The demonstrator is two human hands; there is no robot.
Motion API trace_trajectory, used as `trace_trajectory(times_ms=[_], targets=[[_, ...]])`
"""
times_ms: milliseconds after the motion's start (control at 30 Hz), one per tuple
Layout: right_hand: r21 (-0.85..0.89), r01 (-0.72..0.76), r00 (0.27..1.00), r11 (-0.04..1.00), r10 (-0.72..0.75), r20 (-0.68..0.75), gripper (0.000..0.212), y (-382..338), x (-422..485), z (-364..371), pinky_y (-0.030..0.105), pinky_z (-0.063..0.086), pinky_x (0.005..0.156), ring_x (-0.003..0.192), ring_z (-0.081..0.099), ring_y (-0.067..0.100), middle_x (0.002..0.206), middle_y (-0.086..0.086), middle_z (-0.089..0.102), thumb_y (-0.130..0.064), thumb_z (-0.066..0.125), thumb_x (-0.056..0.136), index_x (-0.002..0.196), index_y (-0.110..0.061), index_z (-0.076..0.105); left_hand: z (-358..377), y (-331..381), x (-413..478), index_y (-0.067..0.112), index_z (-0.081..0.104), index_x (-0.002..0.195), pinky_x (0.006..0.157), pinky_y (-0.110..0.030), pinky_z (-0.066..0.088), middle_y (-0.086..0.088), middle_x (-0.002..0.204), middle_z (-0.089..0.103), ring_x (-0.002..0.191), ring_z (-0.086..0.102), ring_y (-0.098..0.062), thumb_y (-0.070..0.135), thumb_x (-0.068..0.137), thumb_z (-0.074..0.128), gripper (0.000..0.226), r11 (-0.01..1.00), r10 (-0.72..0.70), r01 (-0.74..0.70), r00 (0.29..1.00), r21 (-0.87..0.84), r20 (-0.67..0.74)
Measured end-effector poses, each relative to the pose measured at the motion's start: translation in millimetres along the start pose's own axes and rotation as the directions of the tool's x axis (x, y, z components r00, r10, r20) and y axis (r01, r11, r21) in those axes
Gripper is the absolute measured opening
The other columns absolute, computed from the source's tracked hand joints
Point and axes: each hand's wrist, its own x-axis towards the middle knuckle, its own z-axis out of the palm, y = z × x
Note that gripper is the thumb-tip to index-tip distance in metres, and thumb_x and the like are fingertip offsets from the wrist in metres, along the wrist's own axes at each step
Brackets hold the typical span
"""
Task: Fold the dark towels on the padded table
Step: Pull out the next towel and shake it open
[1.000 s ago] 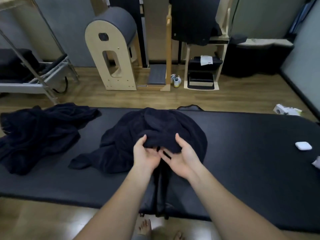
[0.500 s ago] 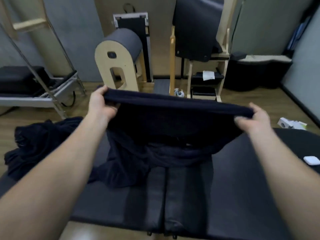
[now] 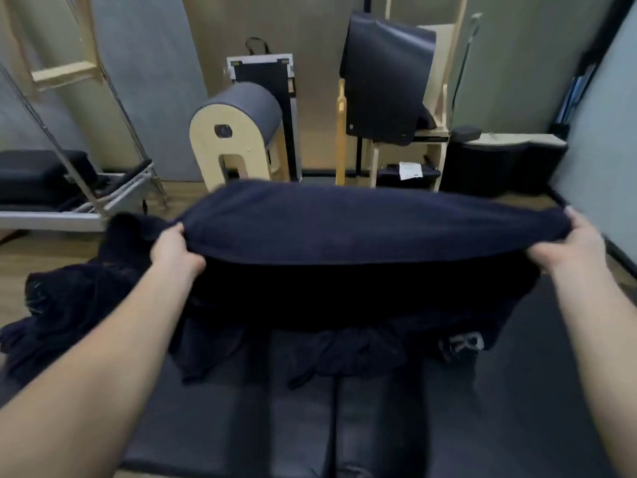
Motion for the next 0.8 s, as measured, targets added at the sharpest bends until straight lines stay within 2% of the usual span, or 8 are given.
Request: trace_trajectory(times_ms=[100, 200, 233, 300, 433, 500, 667, 800], targets=[[0.044, -0.106, 0.978, 0.993, 0.112, -0.178, 0.020, 32, -15, -29, 0.023, 0.051, 0.047, 0.044, 0.065, 0.013, 0.055, -0.001, 0.065, -0.008, 0.069, 0.084, 0.078, -0.018, 0.052, -57, -48, 3, 0.016, 0.061, 0.116, 0.063, -0.030, 0.056, 0.001, 0.123, 0.065, 0.094, 0.066, -0.018, 0.021, 0.099, 0.054, 0.019, 0.971, -0.232, 0.229, 0.972, -0.069, -0.033], [-0.160, -0.257, 0.953, 0.953, 0.222, -0.206, 0.023, 93, -31, -60, 0.025, 0.057, 0.054, 0.062, 0.071, 0.015, 0.072, 0.002, 0.071, -0.008, 0.083, 0.068, 0.077, -0.013, 0.063, -82, -92, 13, 0.018, 0.051, 0.134, 0.100, -0.034, 0.042, 0.001, 0.127, 0.062, 0.117, 0.057, -0.014, 0.029, 0.104, 0.041, 0.034, 0.944, -0.312, 0.311, 0.950, 0.107, -0.013], [-0.247, -0.339, 0.938, 0.908, 0.304, -0.169, 0.036, 115, -37, -66, 0.028, 0.059, 0.060, 0.072, 0.072, 0.018, 0.082, 0.005, 0.074, -0.007, 0.090, 0.053, 0.080, -0.012, 0.068, -85, -107, 5, 0.017, 0.054, 0.130, 0.100, -0.033, 0.038, 0.000, 0.122, 0.061, 0.113, 0.057, -0.013, 0.029, 0.103, 0.043, 0.031, 0.926, -0.336, 0.332, 0.942, 0.179, -0.010], [-0.357, -0.453, 0.891, 0.817, 0.421, -0.167, 0.028, 164, -58, -76, 0.032, 0.059, 0.066, 0.085, 0.068, 0.021, 0.088, 0.006, 0.074, -0.008, 0.082, 0.068, 0.090, -0.015, 0.066, -97, -144, -13, 0.019, 0.058, 0.115, 0.094, -0.035, 0.037, -0.002, 0.109, 0.059, 0.092, 0.057, -0.015, 0.030, 0.100, 0.049, 0.020, 0.825, -0.469, 0.440, 0.883, 0.355, -0.003], [-0.364, -0.647, 0.755, 0.670, 0.629, -0.185, 0.006, 258, -109, -97, 0.037, 0.060, 0.073, 0.077, 0.072, 0.023, 0.084, 0.012, 0.075, -0.007, 0.060, 0.088, 0.091, -0.008, 0.064, -109, -209, -72, 0.009, 0.048, 0.119, 0.095, -0.050, 0.044, -0.014, 0.111, 0.061, 0.097, 0.060, -0.030, 0.050, 0.090, 0.061, 0.053, 0.440, -0.847, 0.694, 0.532, 0.570, 0.006], [-0.326, -0.709, 0.698, 0.626, 0.687, -0.201, 0.013, 291, -132, -102, 0.037, 0.061, 0.077, 0.073, 0.073, 0.024, 0.086, 0.017, 0.073, -0.009, 0.066, 0.081, 0.093, -0.002, 0.066, -103, -229, -105, 0.006, 0.062, 0.114, 0.094, -0.049, 0.048, -0.017, 0.113, 0.067, 0.102, 0.064, -0.032, 0.051, 0.088, 0.061, 0.052, 0.383, -0.915, 0.725, 0.382, 0.573, 0.128], [-0.214, -0.658, 0.742, 0.722, 0.573, -0.347, 0.023, 299, -131, -109, 0.030, 0.051, 0.072, 0.086, 0.064, 0.021, 0.096, 0.012, 0.070, -0.021, 0.066, 0.089, 0.108, -0.008, 0.066, -86, -240, -104, 0.013, 0.066, 0.101, 0.068, -0.032, 0.052, -0.006, 0.090, 0.072, 0.082, 0.066, -0.019, 0.017, 0.087, 0.063, 0.015, 0.657, -0.749, 0.680, 0.637, 0.326, 0.184], [0.064, -0.492, 0.804, 0.869, 0.481, -0.350, 0.034, 271, -95, -109, 0.043, 0.057, 0.080, 0.101, 0.064, 0.030, 0.112, 0.017, 0.068, -0.022, 0.060, 0.096, 0.125, -0.005, 0.060, -82, -227, -95, 0.015, 0.057, 0.086, 0.073, -0.033, 0.051, -0.005, 0.080, 0.074, 0.081, 0.065, -0.019, 0.013, 0.098, 0.056, 0.012, 0.743, -0.669, 0.617, 0.691, 0.259, 0.274]])
